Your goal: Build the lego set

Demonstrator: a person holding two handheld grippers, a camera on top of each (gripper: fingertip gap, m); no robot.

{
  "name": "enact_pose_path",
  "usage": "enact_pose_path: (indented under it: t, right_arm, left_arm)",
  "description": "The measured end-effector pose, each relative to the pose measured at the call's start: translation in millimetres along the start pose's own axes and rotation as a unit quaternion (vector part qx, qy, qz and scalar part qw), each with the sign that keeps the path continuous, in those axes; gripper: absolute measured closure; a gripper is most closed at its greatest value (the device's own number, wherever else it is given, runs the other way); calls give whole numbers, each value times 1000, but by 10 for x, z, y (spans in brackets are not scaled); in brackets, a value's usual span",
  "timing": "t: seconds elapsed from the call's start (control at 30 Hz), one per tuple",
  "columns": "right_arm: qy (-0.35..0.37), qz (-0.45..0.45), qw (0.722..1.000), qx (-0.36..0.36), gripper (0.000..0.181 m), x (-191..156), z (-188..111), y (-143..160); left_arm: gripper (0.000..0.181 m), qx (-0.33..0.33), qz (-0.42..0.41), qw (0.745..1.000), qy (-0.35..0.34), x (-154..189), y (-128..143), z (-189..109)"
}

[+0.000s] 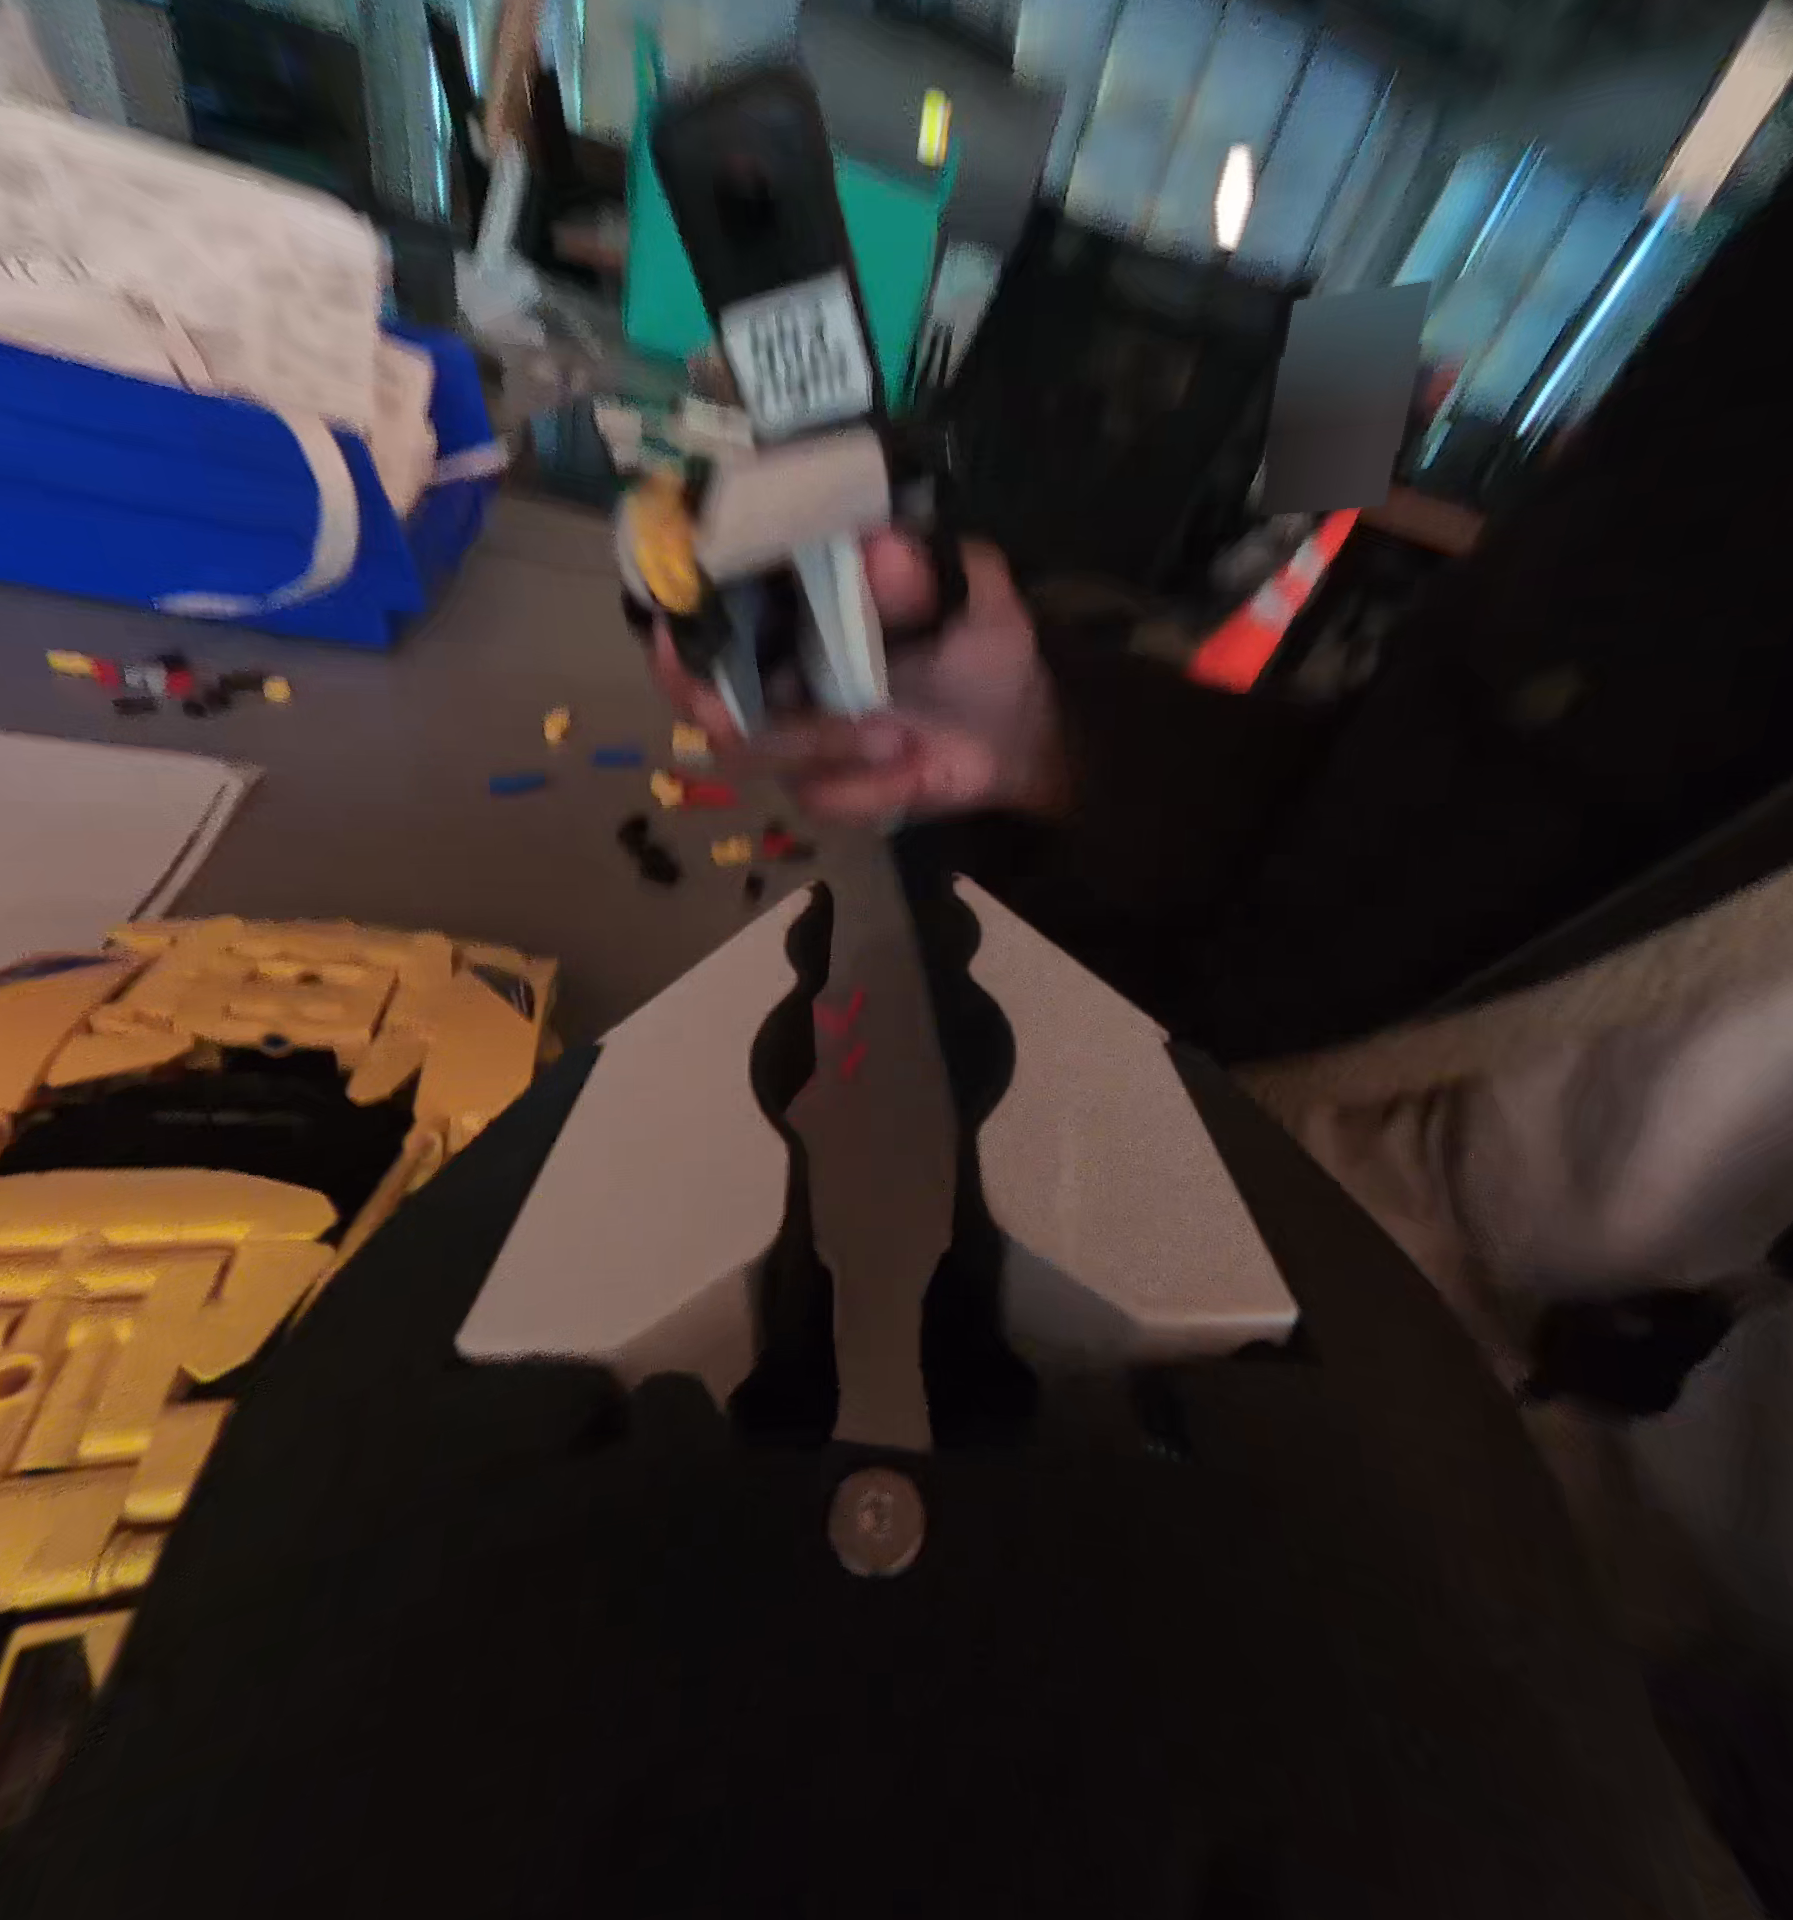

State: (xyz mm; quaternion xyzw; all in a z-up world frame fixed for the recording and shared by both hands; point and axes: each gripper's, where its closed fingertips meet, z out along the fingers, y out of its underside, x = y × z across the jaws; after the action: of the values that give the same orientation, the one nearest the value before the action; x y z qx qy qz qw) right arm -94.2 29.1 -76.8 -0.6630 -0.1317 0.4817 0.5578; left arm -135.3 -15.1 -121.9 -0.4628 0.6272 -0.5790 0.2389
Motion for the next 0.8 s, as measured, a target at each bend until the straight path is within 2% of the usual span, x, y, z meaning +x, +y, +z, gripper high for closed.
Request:
enact_pose_path:
  t: [0.07, 0.17, 0.3, 0.5, 0.63, 0.7, 0.8]
  right_arm:
    - [50, 4, 998, 27, 176, 129, -265, -17]
    - [98, -1, 991, 86, 176, 233, -518, 47]
    - [81, -19, 987, 139, 176, 121, -655, -151]
    - [63, 31, 985, 156, 176, 180, -751, -157]
    - [53, 51, 984, 162, 176, 195, -776, -159]
    - [51, 52, 984, 162, 176, 194, -775, -158]
    - [49, 58, 985, 155, 176, 201, -751, -133]
  left_arm:
    - [162, -103, 54, 993, -37, -22, 328, 183]
    - [163, -202, 81, 975, -42, -13, 631, 420]
    - [162, -288, 117, 949, -44, -119, 803, 578]
    - [162, -360, 150, 920, -28, -227, 936, 731]
    - [170, -399, 151, 904, -12, -252, 1053, 739]
    - [178, -400, 149, 904, -12, -262, 1058, 743]
    - [178, -389, 143, 910, -19, -263, 1053, 760]
